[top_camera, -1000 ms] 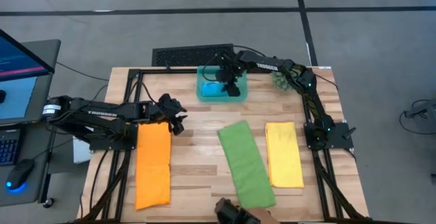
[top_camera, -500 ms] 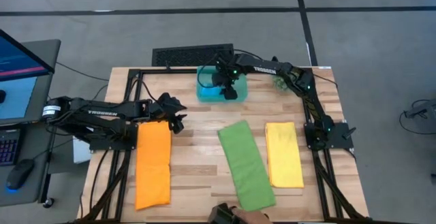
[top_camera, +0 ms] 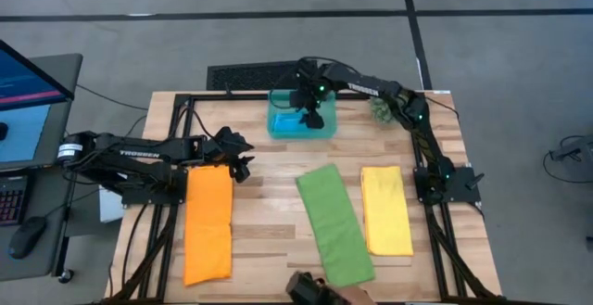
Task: Roll microfiber towels into tight, uniform cylinder then place into a basket
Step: Put the rolled blue towel into the green bin, then roll the green towel
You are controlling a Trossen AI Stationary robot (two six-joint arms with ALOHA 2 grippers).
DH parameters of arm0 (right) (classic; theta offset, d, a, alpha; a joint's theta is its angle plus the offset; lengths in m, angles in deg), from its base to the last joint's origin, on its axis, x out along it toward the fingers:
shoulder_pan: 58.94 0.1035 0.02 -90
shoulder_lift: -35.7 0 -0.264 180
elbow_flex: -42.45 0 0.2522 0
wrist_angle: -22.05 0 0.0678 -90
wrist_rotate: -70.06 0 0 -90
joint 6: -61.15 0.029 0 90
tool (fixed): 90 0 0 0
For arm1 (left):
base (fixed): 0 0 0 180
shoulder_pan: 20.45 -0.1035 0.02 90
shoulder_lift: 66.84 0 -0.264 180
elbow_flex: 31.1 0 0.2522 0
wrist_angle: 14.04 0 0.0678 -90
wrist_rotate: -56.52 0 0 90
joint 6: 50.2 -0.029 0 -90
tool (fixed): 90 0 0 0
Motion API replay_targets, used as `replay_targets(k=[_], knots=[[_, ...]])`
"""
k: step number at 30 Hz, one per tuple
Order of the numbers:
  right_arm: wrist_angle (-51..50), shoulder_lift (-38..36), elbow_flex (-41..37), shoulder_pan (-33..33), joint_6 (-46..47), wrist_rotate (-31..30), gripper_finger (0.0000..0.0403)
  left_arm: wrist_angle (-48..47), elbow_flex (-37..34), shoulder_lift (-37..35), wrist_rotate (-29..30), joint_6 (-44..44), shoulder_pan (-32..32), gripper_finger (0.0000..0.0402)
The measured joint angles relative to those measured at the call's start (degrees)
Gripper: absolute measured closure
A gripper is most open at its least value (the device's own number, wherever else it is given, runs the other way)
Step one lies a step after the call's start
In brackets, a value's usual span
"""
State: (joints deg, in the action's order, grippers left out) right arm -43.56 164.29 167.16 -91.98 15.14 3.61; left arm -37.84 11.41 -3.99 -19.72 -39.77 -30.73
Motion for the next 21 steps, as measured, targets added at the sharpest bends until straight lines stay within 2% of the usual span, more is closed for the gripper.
replay_targets(k=[5,12,21], knots=[[0.5,0.0,1.9,-2.9,4.1,6.4,0.0138,0.0,0.0,0.0,0.0,-0.1,0.0,0.0251],[0.3,0.0,3.5,-5.1,11.2,6.6,0.0138,0.0,0.0,0.0,0.0,-0.1,0.0,0.0251],[-11.8,-3.4,4.9,-4.1,11.1,6.7,0.0138,0.1,0.0,0.0,0.0,-0.1,0.0,0.0251]])
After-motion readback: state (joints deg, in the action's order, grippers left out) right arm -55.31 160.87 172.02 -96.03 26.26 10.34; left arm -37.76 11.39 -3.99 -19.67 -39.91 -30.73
